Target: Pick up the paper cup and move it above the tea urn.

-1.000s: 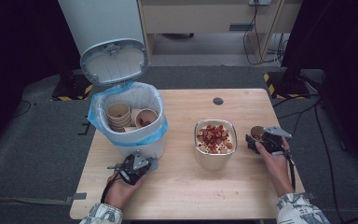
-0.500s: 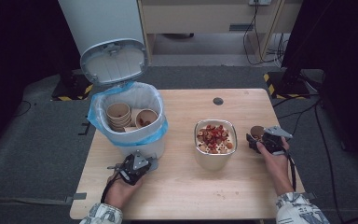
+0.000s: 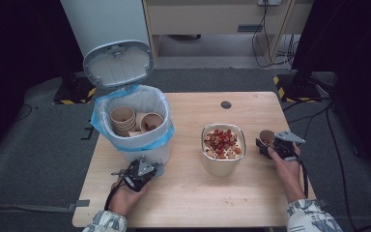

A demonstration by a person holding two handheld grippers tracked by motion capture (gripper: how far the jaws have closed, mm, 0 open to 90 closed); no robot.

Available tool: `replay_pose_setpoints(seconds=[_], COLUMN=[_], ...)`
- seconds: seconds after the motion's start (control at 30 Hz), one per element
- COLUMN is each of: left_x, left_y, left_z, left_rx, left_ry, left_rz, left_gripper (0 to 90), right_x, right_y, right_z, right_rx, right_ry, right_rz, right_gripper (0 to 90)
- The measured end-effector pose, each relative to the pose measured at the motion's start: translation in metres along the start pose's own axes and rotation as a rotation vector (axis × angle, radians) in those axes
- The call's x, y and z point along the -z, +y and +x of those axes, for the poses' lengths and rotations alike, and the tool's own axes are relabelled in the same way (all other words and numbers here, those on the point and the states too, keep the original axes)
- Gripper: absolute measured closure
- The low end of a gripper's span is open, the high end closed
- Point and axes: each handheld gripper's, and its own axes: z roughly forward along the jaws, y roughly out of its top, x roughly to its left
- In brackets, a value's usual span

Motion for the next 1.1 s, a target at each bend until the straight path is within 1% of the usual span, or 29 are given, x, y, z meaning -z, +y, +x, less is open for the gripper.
replay_pose_setpoints(seconds=[0.1, 0.13, 0.17, 0.2, 0.23, 0.3, 0.33, 0.47, 0.5, 0.53, 0.63, 0.67, 0.77, 0.87, 0.93, 1.0, 1.07, 1.1], left_x=[0.0, 0.0, 0.0, 0.0, 0.0, 0.0, 0.0, 0.0, 0.0, 0.0, 0.0, 0.0, 0.0, 0.0, 0.0, 0.0, 0.0, 0.0], left_y=[0.0, 0.0, 0.0, 0.0, 0.0, 0.0, 0.0, 0.0, 0.0, 0.0, 0.0, 0.0, 0.0, 0.0, 0.0, 0.0, 0.0, 0.0], left_z=[0.0, 0.0, 0.0, 0.0, 0.0, 0.0, 0.0, 0.0, 0.0, 0.0, 0.0, 0.0, 0.0, 0.0, 0.0, 0.0, 0.0, 0.0], left_rx=[0.0, 0.0, 0.001, 0.0, 0.001, 0.002, 0.002, 0.001, 0.002, 0.002, 0.002, 0.002, 0.002, 0.003, 0.002, 0.002, 0.002, 0.002], left_ry=[0.0, 0.0, 0.0, 0.001, 0.0, 0.0, 0.0, 0.0, 0.0, 0.0, 0.0, 0.0, 0.0, -0.001, 0.0, 0.0, 0.0, 0.0], left_rz=[0.001, 0.001, 0.001, 0.004, 0.0, 0.003, 0.003, 0.0, 0.003, 0.003, 0.003, 0.003, 0.003, -0.001, 0.001, 0.003, 0.003, 0.003], left_gripper=[89.8, 89.8, 89.8, 89.8, 89.8, 89.8, 89.8, 89.8, 89.8, 89.8, 89.8, 89.8, 89.8, 89.8, 89.8, 89.8, 89.8, 89.8], right_x=[0.002, 0.005, 0.005, 0.008, 0.008, 0.014, 0.014, 0.021, 0.024, 0.024, 0.027, 0.027, 0.028, 0.028, 0.029, 0.029, 0.03, 0.03], right_y=[0.002, 0.003, 0.003, 0.006, 0.006, 0.013, 0.013, 0.023, 0.028, 0.028, 0.036, 0.04, 0.044, 0.051, 0.058, 0.061, 0.07, 0.07], right_z=[-0.001, -0.002, -0.002, -0.003, -0.003, -0.005, -0.005, -0.009, -0.01, -0.01, -0.01, -0.01, -0.009, -0.008, -0.007, -0.006, -0.005, -0.005], right_rx=[0.003, 0.013, 0.013, 0.029, 0.029, 0.042, 0.042, 0.062, 0.078, 0.078, 0.1, 0.115, 0.123, 0.142, 0.161, 0.166, 0.187, 0.187], right_ry=[0.008, 0.011, 0.011, 0.01, 0.01, 0.011, 0.011, 0.009, 0.009, 0.009, 0.013, 0.013, 0.015, 0.018, 0.019, 0.021, 0.022, 0.022], right_rz=[-0.006, -0.009, -0.009, -0.01, -0.01, -0.016, -0.016, -0.02, -0.023, -0.023, -0.015, -0.016, -0.014, -0.017, -0.018, -0.018, -0.019, -0.019], right_gripper=[29.7, 29.8, 29.8, 29.9, 29.9, 29.9, 29.9, 30.0, 30.0, 30.0, 30.0, 30.0, 30.0, 30.0, 30.0, 30.0, 30.0, 30.0])
